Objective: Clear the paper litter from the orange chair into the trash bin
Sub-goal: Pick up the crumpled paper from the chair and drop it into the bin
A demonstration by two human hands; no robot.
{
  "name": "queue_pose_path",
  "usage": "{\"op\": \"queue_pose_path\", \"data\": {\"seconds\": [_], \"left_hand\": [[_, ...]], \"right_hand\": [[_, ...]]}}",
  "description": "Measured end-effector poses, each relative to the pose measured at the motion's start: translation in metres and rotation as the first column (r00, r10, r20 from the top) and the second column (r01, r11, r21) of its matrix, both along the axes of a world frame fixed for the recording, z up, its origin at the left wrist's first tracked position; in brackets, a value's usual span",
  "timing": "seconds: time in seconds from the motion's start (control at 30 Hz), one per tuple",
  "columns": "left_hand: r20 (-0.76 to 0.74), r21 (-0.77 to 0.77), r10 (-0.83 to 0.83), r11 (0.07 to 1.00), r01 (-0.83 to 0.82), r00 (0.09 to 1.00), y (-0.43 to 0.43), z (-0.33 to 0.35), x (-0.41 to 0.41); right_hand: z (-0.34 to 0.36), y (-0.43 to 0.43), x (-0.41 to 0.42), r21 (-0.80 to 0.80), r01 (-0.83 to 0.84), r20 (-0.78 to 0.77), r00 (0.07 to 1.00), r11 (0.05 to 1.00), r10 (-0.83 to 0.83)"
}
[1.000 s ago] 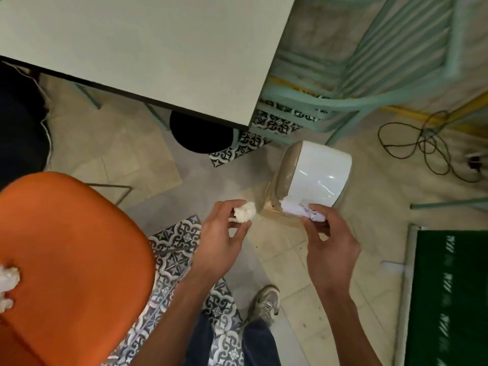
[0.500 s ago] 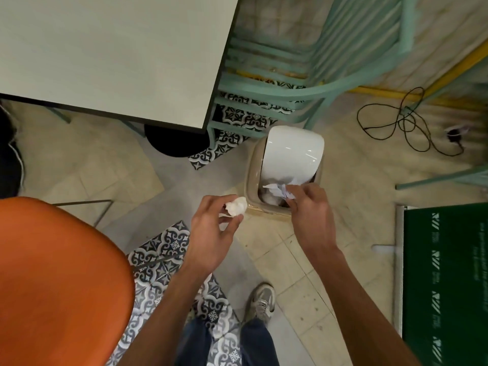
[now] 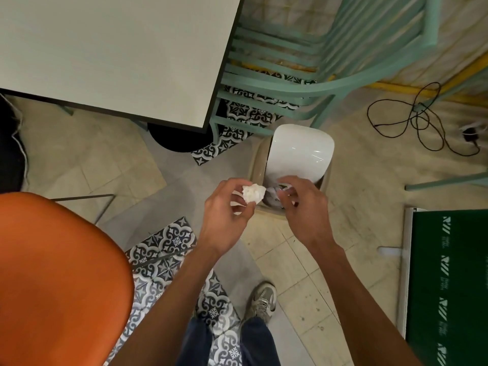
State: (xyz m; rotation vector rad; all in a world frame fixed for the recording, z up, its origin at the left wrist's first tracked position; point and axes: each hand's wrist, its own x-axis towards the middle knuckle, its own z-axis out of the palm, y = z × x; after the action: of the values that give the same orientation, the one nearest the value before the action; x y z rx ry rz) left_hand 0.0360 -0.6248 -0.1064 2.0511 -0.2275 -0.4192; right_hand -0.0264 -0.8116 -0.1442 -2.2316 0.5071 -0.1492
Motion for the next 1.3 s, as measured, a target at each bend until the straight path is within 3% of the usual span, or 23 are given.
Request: {"op": "queue_pose_path", "data": {"seconds": [0.1, 0.2, 0.33, 0.47, 0.53, 0.67, 0.93, 1.1, 1.3], "left_hand": [[-0.043, -0.036, -0.020, 0.999, 0.018, 0.999, -0.017, -0.002, 0.004], [-0.080, -0.083, -0.017, 0.997, 0.011, 0.997, -0.035, -0.002, 0.005], [-0.089, -0.086, -0.001, 0.996, -0.006, 0.996, -0.042, -0.011, 0.007], [0.050, 0.146, 0.078, 0.986, -0.084, 0.996, -0.041, -0.025, 0.018], [0.006, 0.220, 0.049, 0.974, -0.049, 0.999, -0.044, -0.031, 0.026], [-0.009, 0.249, -0.062, 0.967, 0.062, 0.998, -0.049, -0.048, 0.039], [0.008, 0.258, -0.083, 0.963, 0.078, 0.997, -0.048, -0.051, 0.045], [-0.009, 0.218, -0.078, 0.973, 0.078, 0.997, -0.025, -0.044, 0.034], [0.047, 0.208, 0.042, 0.977, -0.051, 0.998, 0.050, -0.027, 0.019]], "right_hand": [[0.015, 0.004, 0.002, 0.227, -0.039, 0.015, 0.999, 0.973, 0.037], [0.023, 0.005, 0.002, 0.274, -0.079, 0.074, 0.995, 0.958, 0.061], [0.020, -0.008, -0.001, 0.146, 0.000, 0.091, 0.996, 0.989, -0.014], [0.008, -0.018, -0.006, -0.070, 0.056, 0.041, 0.998, 0.996, -0.053], [0.004, -0.017, -0.006, -0.175, 0.018, -0.019, 1.000, 0.984, -0.022], [-0.003, -0.015, 0.000, -0.466, -0.137, -0.212, 0.976, 0.874, 0.040], [-0.004, -0.010, 0.008, -0.472, -0.172, -0.297, 0.955, 0.865, 0.028], [0.015, 0.009, 0.003, -0.461, -0.114, -0.200, 0.980, 0.880, 0.022], [0.031, 0.038, 0.005, -0.434, -0.060, -0.109, 0.994, 0.899, 0.014]]}}
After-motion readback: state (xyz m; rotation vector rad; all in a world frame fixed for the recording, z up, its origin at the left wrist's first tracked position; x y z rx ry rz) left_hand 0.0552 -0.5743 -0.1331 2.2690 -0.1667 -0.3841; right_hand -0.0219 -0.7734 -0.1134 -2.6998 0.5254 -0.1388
